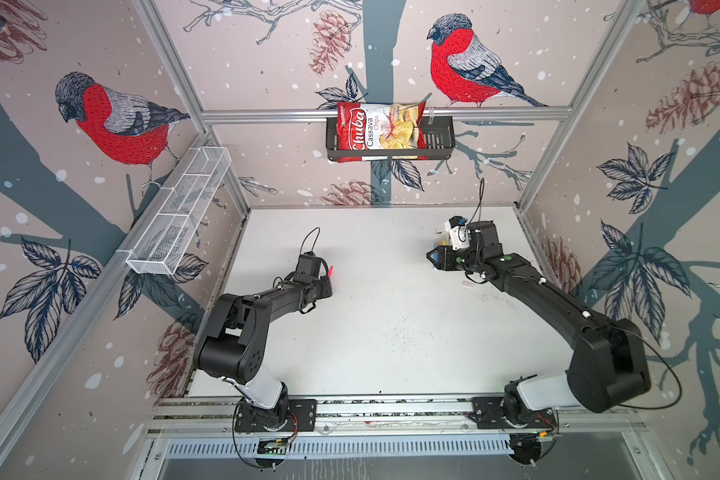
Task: Insert the pens into the pen caps
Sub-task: 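Grasp and lift the pink highlighter upright with the left gripper while the right gripper approaches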
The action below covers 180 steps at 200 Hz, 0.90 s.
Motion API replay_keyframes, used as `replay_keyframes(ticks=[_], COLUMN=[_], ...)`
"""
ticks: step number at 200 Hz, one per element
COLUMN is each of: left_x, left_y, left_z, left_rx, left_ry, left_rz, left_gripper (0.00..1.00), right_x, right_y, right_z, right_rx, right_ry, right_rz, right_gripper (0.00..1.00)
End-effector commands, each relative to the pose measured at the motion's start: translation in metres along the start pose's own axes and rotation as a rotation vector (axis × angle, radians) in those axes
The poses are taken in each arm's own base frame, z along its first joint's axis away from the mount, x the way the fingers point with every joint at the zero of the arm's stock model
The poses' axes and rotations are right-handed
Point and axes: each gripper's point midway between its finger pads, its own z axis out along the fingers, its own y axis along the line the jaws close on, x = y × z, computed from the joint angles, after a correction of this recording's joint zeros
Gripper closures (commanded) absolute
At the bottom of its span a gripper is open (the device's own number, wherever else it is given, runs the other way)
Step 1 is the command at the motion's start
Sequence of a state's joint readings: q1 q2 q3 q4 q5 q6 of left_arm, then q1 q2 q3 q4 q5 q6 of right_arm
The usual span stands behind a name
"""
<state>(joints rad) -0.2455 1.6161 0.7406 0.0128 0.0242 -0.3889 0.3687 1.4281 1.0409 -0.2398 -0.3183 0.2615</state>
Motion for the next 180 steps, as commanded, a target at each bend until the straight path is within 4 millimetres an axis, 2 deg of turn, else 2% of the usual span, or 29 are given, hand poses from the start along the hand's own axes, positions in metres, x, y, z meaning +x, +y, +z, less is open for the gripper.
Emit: replay_keyframes(ticks=[1,37,54,78,105,127,145,161,180], left_x=[0.009,0.017,0.020,0.017,0.001,-0.013,-0.016,-0.018,-0.018], left_y=[-0.003,-0.010,-0.015,-0.035,-0.069,-0.100,-0.121,-0.132,-0.144], left_z=[0.002,0.007,0.010,0.003,-0.027,-0.066,-0.102,-0.126,-0.144], left_rx=[0.018,0.009,0.006,0.080,0.239,0.415,0.565,0.651,0.707], left_ry=[0.037,0.070,0.083,0.042,-0.094,-0.241,-0.349,-0.417,-0.448], left_rz=[0.023,0.071,0.094,0.118,0.134,0.153,0.175,0.172,0.175], left_gripper=[0.62,0.70,0.77,0.83,0.86,0.86,0.86,0.86,0.86], right_x=[-0.005,-0.008,-0.009,-0.009,-0.004,-0.004,-0.004,0.000,0.006], right_y=[0.004,0.005,0.006,0.011,0.032,0.056,0.071,0.087,0.110], right_z=[-0.001,-0.005,-0.006,-0.005,-0.006,-0.016,-0.024,-0.027,-0.026], right_rx=[-0.020,-0.018,-0.021,-0.051,-0.183,-0.326,-0.422,-0.513,-0.583], right_ry=[-0.024,-0.035,-0.040,-0.037,-0.035,-0.074,-0.101,-0.103,-0.080], right_rz=[0.003,0.005,0.007,0.011,-0.003,-0.024,-0.021,-0.022,-0.068], right_gripper=[0.46,0.46,0.46,0.46,0.45,0.43,0.40,0.39,0.39])
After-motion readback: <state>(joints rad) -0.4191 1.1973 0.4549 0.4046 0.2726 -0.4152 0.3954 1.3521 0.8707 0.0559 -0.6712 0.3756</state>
